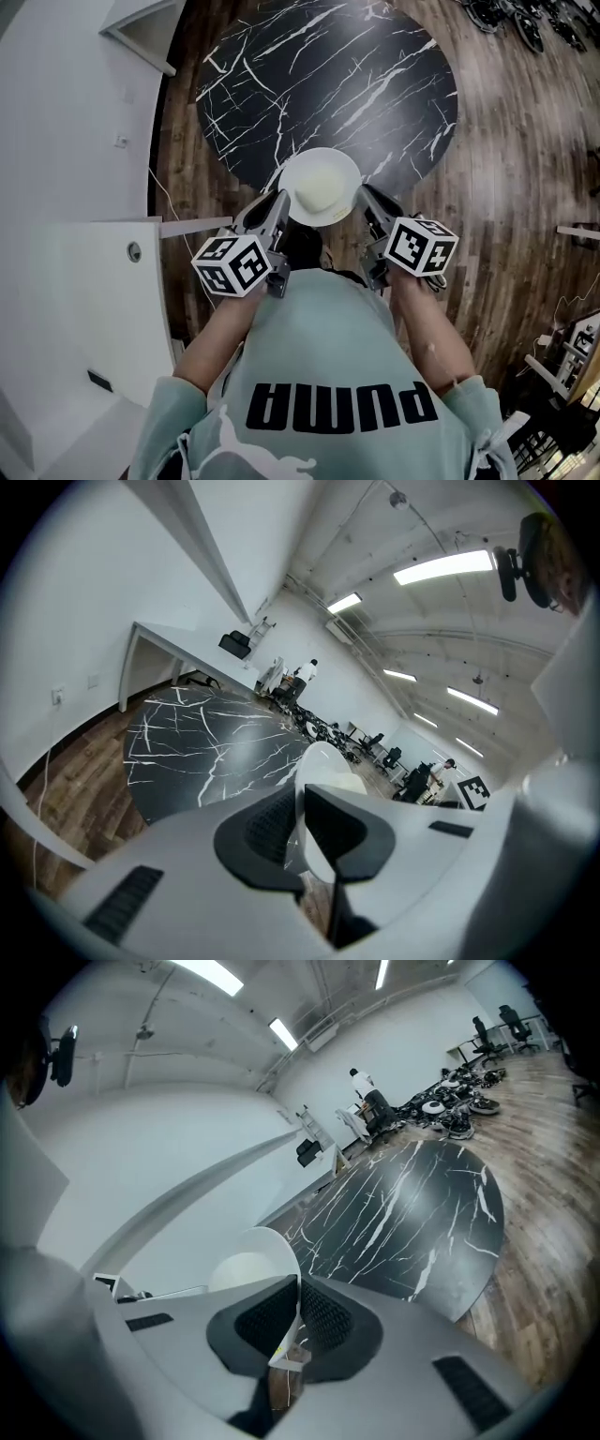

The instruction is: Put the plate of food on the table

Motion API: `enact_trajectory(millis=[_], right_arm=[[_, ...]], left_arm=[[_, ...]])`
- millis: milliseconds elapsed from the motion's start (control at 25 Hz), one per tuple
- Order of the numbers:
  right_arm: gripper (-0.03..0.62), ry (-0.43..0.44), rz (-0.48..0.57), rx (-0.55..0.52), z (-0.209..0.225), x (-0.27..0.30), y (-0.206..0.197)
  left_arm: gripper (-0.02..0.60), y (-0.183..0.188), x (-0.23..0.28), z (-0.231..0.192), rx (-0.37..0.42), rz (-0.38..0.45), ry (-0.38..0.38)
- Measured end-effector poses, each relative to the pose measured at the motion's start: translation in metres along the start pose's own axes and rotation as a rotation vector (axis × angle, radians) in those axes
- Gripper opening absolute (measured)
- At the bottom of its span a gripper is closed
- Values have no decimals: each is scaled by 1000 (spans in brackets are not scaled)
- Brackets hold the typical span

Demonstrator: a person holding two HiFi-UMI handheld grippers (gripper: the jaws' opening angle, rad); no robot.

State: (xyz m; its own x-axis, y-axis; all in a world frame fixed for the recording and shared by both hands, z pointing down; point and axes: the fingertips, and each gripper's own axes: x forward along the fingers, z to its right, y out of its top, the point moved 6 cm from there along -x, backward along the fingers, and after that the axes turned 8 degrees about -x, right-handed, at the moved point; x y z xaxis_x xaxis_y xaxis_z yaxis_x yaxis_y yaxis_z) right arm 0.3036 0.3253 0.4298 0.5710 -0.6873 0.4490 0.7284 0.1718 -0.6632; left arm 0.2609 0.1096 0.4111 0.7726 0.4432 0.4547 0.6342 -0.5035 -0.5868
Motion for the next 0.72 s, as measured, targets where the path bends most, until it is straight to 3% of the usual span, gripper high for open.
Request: enact_trajectory(millis=[360,720], right_arm=[[20,-140,-45,64,51,36,10],[20,-273,-146,101,108,81,5]], left_arm=[[37,18,84,-22,15,-153,-33],[37,12,168,-62,-14,-322,-38]])
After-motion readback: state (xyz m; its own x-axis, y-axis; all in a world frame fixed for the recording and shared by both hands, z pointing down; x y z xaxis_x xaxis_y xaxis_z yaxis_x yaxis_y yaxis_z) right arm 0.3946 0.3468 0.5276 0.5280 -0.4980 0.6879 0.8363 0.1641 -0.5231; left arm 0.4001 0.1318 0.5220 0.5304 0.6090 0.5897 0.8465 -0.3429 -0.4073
